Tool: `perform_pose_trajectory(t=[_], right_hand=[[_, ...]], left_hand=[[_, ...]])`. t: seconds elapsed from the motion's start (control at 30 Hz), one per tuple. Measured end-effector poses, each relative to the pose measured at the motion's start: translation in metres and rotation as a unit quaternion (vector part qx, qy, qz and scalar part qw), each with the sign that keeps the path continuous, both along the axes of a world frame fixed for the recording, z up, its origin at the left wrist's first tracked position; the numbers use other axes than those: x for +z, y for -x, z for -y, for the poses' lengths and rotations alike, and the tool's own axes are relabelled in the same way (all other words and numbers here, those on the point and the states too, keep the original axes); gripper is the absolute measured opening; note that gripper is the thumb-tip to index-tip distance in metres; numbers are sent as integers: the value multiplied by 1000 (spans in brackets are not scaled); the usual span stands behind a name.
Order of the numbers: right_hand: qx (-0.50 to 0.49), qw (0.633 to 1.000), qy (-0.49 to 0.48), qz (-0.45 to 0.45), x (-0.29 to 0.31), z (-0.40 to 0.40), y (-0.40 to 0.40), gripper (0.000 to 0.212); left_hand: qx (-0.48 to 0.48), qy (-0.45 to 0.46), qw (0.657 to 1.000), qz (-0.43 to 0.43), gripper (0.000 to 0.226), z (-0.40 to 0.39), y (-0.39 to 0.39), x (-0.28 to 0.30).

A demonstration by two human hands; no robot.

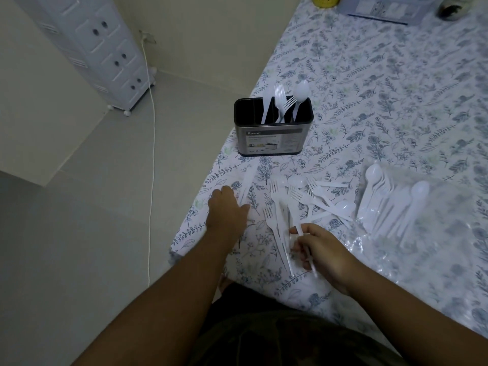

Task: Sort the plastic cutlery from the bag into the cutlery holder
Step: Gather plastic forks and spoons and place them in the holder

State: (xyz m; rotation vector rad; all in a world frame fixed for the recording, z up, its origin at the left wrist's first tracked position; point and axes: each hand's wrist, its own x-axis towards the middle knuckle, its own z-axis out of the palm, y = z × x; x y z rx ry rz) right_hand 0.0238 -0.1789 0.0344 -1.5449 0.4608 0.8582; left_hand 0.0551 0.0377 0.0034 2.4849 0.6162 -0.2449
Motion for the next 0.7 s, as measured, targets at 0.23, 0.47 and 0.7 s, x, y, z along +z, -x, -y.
perform_pose_trajectory(t=[0.23,0.47,0.7], right_hand=[[42,996,51,61,9,15,-7,38],[-75,993,-75,-47,11,-1,-9,26],[-115,986,-103,-54,7,5,3,33]], left_hand=[[-61,-30,996,-54,10,-6,1,0],[-50,208,976,-30,5,36,42,35],[-223,196,953,59,19,85,59,42]])
